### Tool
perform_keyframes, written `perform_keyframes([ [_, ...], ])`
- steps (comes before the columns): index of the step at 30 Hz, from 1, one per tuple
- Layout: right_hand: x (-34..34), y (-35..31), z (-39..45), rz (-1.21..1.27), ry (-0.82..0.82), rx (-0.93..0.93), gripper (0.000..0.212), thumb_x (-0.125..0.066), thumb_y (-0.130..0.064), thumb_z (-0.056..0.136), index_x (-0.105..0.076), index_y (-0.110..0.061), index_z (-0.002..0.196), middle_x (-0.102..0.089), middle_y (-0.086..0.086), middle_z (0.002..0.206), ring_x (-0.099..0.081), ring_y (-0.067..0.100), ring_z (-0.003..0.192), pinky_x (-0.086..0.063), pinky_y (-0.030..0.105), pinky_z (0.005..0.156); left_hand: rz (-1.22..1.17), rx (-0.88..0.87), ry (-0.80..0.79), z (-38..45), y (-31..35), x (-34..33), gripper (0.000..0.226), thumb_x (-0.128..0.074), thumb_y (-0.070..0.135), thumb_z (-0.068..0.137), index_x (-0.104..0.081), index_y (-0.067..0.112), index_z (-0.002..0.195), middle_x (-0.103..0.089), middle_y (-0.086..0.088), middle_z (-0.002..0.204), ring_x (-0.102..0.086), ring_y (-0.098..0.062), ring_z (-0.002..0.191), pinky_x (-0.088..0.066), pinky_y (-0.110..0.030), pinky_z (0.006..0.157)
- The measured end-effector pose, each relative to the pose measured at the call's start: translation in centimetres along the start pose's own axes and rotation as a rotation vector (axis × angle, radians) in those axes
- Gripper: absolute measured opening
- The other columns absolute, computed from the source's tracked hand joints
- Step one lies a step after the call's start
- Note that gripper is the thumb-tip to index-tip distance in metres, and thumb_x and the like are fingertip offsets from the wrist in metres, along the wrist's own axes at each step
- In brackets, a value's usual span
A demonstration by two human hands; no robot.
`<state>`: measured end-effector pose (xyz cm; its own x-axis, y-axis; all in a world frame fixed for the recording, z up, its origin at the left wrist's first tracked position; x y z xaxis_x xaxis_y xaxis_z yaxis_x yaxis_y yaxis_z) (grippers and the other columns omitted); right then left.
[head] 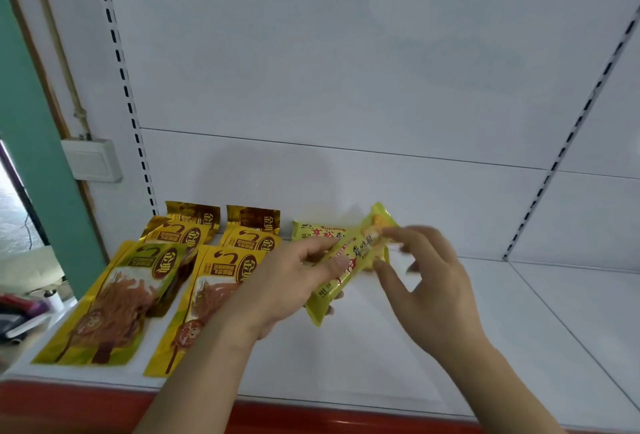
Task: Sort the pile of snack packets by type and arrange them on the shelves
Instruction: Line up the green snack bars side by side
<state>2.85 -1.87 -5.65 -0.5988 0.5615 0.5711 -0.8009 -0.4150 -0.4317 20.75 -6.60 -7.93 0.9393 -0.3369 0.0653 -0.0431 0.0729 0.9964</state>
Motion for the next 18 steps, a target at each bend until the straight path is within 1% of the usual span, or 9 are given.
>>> perform_keyframes([
  [2, -0.3, -0.4, 0.2, -0.157, -0.129, 0.300, 0.044, -0.072, -0.025, 0.086, -0.063, -0.020, 0.129, -0.055, -0.005, 0.136, -0.049, 0.019, 0.130, -0.042, 0.031, 0.104, 0.062, 0.046, -0.050, 0.0, 0.1, 0.5, 0.033, -0.075, 0.026, 0.089, -0.071, 0.019, 0.121, -0.078, -0.008, 0.102, -0.078, -0.031, 0.083, -0.060, -0.033, 0.058],
  [3, -0.9, -0.4, 0.1, -0.182, -0.206, 0.392, 0.046, -0.069, -0.032, 0.088, -0.062, -0.021, 0.131, -0.055, -0.005, 0.139, -0.047, 0.020, 0.134, -0.040, 0.036, 0.109, 0.094, 0.063, -0.063, 0.0, 0.1, 0.7, 0.033, -0.076, 0.026, 0.089, -0.071, 0.017, 0.120, -0.079, -0.008, 0.100, -0.078, -0.031, 0.083, -0.060, -0.034, 0.058],
  [5, -2.0, 0.0, -0.3, -0.196, -0.282, 0.466, 0.042, -0.064, -0.040, 0.091, -0.062, -0.023, 0.129, -0.062, -0.009, 0.132, -0.056, 0.016, 0.124, -0.048, 0.038, 0.101, 0.144, 0.085, -0.050, 0.1, -0.2, 1.1, 0.030, -0.079, 0.026, 0.087, -0.071, 0.014, 0.114, -0.080, -0.005, 0.098, -0.078, -0.029, 0.082, -0.062, -0.036, 0.061],
  [7, -2.8, 1.0, -0.5, -0.239, -0.269, 0.481, 0.036, -0.062, -0.040, 0.093, -0.064, -0.024, 0.125, -0.066, -0.010, 0.122, -0.063, 0.016, 0.110, -0.054, 0.036, 0.088, 0.206, 0.078, 0.026, 0.4, -0.8, 1.4, 0.029, -0.081, 0.032, 0.086, -0.072, 0.016, 0.109, -0.079, 0.000, 0.101, -0.077, -0.021, 0.082, -0.064, -0.039, 0.068],
  [8, -3.2, 1.5, -0.6, -0.272, -0.265, 0.476, 0.034, -0.061, -0.040, 0.093, -0.064, -0.024, 0.123, -0.066, -0.009, 0.119, -0.064, 0.018, 0.105, -0.054, 0.036, 0.083, 0.324, 0.043, 0.095, 0.6, -1.0, 1.7, 0.030, -0.080, 0.037, 0.086, -0.072, 0.019, 0.110, -0.076, 0.004, 0.107, -0.074, -0.016, 0.086, -0.063, -0.038, 0.076],
  [11, -4.4, 3.4, -0.3, -0.345, -0.253, 0.445, 0.032, -0.054, -0.042, 0.095, -0.064, -0.025, 0.121, -0.067, -0.007, 0.113, -0.065, 0.022, 0.097, -0.054, 0.037, 0.075, 0.871, -0.128, 0.305, 0.7, -0.7, 2.0, 0.042, -0.069, 0.047, 0.094, -0.064, 0.025, 0.129, -0.062, 0.011, 0.128, -0.059, -0.010, 0.113, -0.048, -0.029, 0.094],
  [14, -6.3, 4.0, 0.1, -0.409, -0.278, 0.416, 0.032, -0.051, -0.042, 0.095, -0.064, -0.025, 0.118, -0.066, -0.007, 0.109, -0.062, 0.024, 0.099, -0.053, 0.037, 0.075, 1.118, -0.233, 0.293, 1.0, -1.1, 0.6, 0.043, -0.055, 0.042, 0.103, -0.057, 0.022, 0.142, -0.053, 0.008, 0.139, -0.048, -0.014, 0.130, -0.039, -0.027, 0.104],
  [16, -7.7, 4.0, 0.2, -0.454, -0.308, 0.396, 0.031, -0.051, -0.041, 0.092, -0.065, -0.025, 0.115, -0.064, -0.004, 0.108, -0.060, 0.027, 0.103, -0.053, 0.039, 0.077, 1.202, -0.244, 0.263, 1.5, -2.2, -0.2, 0.040, -0.049, 0.037, 0.106, -0.056, 0.021, 0.142, -0.053, 0.005, 0.140, -0.045, -0.018, 0.131, -0.040, -0.030, 0.106],
  [18, -8.5, 4.2, 0.5, -0.482, -0.329, 0.345, 0.031, -0.054, -0.041, 0.089, -0.064, -0.025, 0.113, -0.062, 0.002, 0.116, -0.058, 0.030, 0.113, -0.054, 0.043, 0.085, 1.251, -0.216, 0.248, 2.0, -3.2, -0.4, 0.038, -0.046, 0.029, 0.107, -0.056, 0.022, 0.143, -0.053, 0.004, 0.139, -0.046, -0.021, 0.130, -0.041, -0.032, 0.105],
])
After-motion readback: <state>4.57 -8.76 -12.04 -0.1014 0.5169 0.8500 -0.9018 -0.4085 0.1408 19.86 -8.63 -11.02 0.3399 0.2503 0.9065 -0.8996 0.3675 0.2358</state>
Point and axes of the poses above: each hand's wrist, its own z-axis towards the middle knuckle, its own x-axis out of the back of the hand, y = z × x, the point moved 6 cm from there along z, towards the middle knuckle
